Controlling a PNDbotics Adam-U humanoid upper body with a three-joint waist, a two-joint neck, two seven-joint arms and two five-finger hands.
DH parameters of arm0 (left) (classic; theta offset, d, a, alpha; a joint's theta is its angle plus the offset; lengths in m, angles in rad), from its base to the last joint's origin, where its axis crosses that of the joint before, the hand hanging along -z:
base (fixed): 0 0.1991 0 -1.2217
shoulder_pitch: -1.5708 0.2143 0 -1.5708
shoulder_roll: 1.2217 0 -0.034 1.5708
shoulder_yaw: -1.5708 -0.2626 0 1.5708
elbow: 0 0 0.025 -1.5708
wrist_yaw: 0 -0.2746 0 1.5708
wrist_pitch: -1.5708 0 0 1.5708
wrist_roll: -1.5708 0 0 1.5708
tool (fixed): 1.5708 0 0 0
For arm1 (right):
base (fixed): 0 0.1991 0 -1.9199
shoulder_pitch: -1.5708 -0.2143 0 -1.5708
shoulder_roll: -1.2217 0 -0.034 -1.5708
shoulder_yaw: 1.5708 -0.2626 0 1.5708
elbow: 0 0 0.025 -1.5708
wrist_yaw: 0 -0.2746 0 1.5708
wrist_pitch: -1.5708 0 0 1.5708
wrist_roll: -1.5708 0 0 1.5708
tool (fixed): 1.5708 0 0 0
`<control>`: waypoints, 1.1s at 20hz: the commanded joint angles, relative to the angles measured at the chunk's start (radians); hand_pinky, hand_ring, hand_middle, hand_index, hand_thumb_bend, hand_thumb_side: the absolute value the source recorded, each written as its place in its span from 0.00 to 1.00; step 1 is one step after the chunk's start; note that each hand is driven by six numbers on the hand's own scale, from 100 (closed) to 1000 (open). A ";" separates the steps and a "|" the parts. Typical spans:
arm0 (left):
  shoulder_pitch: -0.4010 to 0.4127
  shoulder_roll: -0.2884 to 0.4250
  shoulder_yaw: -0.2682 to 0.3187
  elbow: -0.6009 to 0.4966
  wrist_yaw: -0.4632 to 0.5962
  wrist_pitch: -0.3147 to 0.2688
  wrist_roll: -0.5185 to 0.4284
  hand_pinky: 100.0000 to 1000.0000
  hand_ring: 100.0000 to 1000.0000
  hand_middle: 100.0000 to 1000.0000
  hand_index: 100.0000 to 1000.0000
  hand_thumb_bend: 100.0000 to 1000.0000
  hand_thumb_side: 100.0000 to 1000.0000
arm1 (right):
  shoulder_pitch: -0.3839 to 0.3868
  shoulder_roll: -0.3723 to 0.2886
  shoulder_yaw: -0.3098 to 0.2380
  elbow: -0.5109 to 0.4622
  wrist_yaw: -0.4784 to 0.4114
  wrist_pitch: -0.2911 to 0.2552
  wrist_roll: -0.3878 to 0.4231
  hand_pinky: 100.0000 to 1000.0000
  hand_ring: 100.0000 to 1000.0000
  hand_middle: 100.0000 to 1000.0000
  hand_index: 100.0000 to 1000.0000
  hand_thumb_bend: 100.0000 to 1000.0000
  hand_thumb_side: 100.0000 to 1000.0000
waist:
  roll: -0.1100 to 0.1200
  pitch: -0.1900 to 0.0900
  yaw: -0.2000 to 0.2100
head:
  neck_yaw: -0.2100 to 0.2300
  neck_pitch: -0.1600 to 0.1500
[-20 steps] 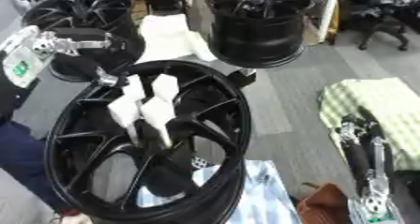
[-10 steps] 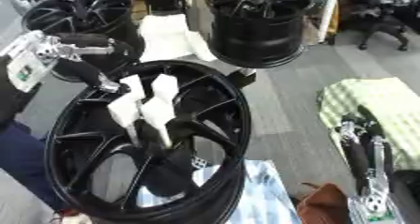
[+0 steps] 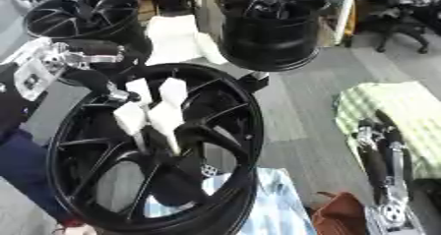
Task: Pull the pin out of the wheel hub.
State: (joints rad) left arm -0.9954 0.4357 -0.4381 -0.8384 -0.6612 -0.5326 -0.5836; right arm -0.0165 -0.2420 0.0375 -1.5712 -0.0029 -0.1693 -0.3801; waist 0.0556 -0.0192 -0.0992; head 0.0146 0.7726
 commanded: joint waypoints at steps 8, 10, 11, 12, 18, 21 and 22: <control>-0.020 0.009 -0.005 0.012 0.005 -0.373 -0.323 0.37 1.00 0.41 0.70 0.18 0.48 | -0.010 -0.010 0.000 -0.010 -0.004 -0.003 -0.002 0.70 0.60 0.66 0.91 0.00 0.62 | -0.004 -0.013 0.000 | -0.001 -0.003; -0.023 0.009 -0.001 0.009 0.023 -0.374 -0.323 0.34 1.00 0.35 0.65 0.06 0.35 | -0.009 -0.009 -0.001 -0.010 -0.004 -0.002 -0.002 0.70 0.60 0.66 0.91 0.00 0.62 | -0.005 -0.014 0.001 | -0.001 -0.003; -0.025 0.012 0.003 0.004 0.042 -0.371 -0.323 0.34 1.00 0.34 0.65 0.02 0.31 | -0.009 -0.009 -0.001 -0.009 -0.004 -0.002 -0.003 0.70 0.60 0.66 0.91 0.00 0.62 | -0.005 -0.014 0.001 | -0.001 -0.003; -0.028 0.015 0.004 -0.004 0.062 -0.366 -0.323 0.34 1.00 0.34 0.64 0.01 0.30 | -0.009 -0.009 -0.001 -0.009 -0.005 -0.002 -0.003 0.70 0.60 0.66 0.91 0.00 0.62 | -0.005 -0.014 0.001 | -0.001 -0.003; -0.045 0.049 0.004 -0.079 0.166 -0.311 -0.323 0.33 1.00 0.30 0.61 0.00 0.19 | -0.008 -0.010 -0.001 -0.009 -0.006 -0.002 -0.004 0.70 0.60 0.66 0.91 0.00 0.62 | -0.005 -0.016 0.003 | -0.001 -0.003; -0.056 0.072 0.013 -0.120 0.209 -0.280 -0.323 0.33 1.00 0.30 0.61 0.00 0.15 | -0.007 -0.010 -0.002 -0.008 -0.006 -0.002 -0.005 0.70 0.60 0.66 0.91 0.00 0.62 | -0.005 -0.017 0.004 | -0.002 -0.003; -0.061 0.085 0.021 -0.135 0.224 -0.269 -0.323 0.33 1.00 0.30 0.61 0.00 0.14 | -0.007 -0.010 -0.002 -0.008 -0.006 -0.002 -0.006 0.70 0.60 0.66 0.91 0.00 0.62 | -0.005 -0.018 0.005 | -0.003 -0.003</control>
State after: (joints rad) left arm -1.0238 0.4777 -0.4348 -0.9425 -0.4599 -0.5118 -0.6045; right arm -0.0162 -0.2419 0.0374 -1.5685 -0.0032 -0.1707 -0.3830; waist 0.0553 -0.0256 -0.0963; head 0.0137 0.7726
